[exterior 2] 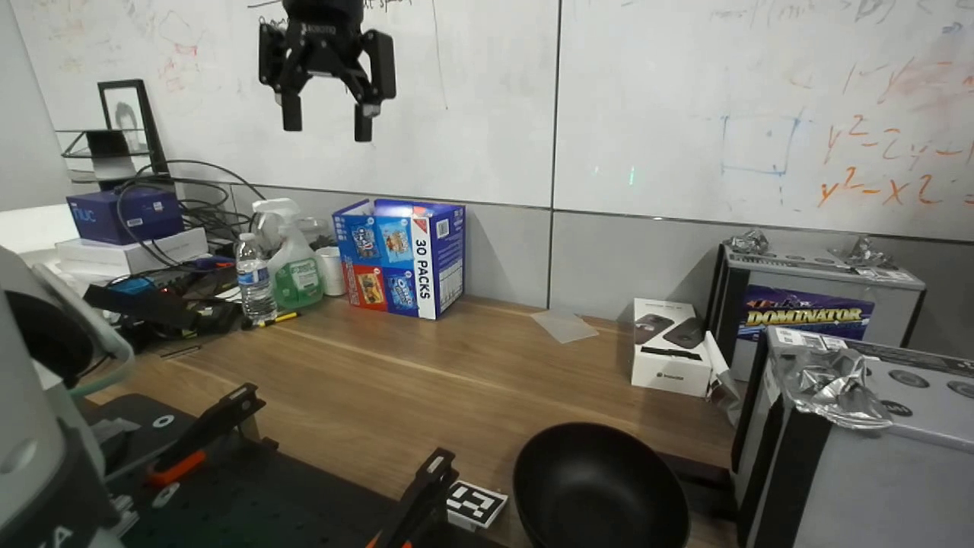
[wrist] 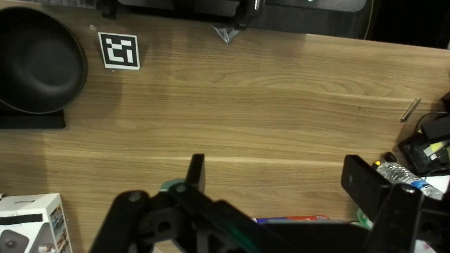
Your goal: Put the left and right ropes in the box respectively
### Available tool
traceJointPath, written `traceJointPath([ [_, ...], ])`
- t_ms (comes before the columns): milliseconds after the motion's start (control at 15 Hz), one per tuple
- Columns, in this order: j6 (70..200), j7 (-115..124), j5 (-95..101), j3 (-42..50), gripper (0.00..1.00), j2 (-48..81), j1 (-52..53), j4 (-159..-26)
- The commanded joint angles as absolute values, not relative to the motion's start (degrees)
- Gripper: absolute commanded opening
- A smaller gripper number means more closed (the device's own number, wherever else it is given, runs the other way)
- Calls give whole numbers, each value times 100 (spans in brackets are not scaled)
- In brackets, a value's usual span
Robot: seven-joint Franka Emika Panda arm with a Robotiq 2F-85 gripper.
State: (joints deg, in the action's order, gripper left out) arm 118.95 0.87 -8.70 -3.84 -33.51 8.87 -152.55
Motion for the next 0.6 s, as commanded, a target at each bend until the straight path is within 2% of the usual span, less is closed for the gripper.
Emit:
traceJointPath([
  [0, 11118, 35, -542, -378, 100, -4801, 715, -15902],
  [267, 9770, 50, -275, -348, 100, -5662, 613, -15769],
  [533, 9160, -6, -250, -287, 100, -6208, 540, -15762],
])
